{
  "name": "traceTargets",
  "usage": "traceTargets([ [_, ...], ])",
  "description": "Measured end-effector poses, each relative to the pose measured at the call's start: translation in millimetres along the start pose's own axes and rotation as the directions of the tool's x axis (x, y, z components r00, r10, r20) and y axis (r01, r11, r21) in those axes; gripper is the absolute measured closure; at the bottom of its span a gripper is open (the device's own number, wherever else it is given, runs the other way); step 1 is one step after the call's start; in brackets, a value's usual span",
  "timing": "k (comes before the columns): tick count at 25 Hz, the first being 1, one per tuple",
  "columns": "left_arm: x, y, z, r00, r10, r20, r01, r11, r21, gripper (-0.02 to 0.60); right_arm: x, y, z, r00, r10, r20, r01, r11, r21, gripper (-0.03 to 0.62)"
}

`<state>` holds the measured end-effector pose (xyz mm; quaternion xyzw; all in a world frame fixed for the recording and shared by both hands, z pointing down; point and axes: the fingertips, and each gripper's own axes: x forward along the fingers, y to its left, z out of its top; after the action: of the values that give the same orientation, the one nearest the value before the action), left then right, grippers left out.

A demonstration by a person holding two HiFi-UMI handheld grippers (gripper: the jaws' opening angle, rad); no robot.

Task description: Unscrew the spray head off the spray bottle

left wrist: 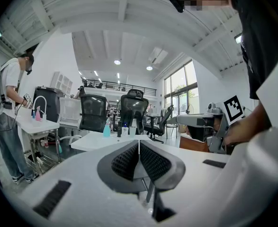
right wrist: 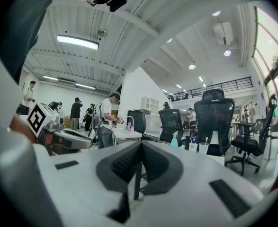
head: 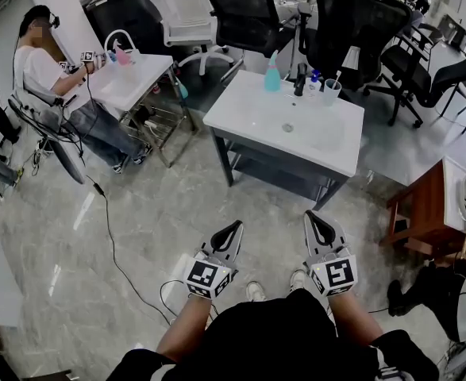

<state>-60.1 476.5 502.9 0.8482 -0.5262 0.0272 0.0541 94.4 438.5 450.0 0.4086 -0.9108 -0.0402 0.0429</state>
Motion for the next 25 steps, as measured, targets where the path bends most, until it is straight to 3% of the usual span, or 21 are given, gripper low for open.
traceTargets([
  [12,24,15,-8,0.999,-0.023,-0.042,0.023,1.000,-0.001,0.566,31,-6,-3,1.000,-0.001,0.001,0.001,0.999,0.038,0.589],
  [25,131,71,12,0.997,0.014,-0.075,-0.012,1.000,0.029,0.566,120,-99,-21,1.000,0.025,-0.015,-0.024,0.997,0.071,0.589],
])
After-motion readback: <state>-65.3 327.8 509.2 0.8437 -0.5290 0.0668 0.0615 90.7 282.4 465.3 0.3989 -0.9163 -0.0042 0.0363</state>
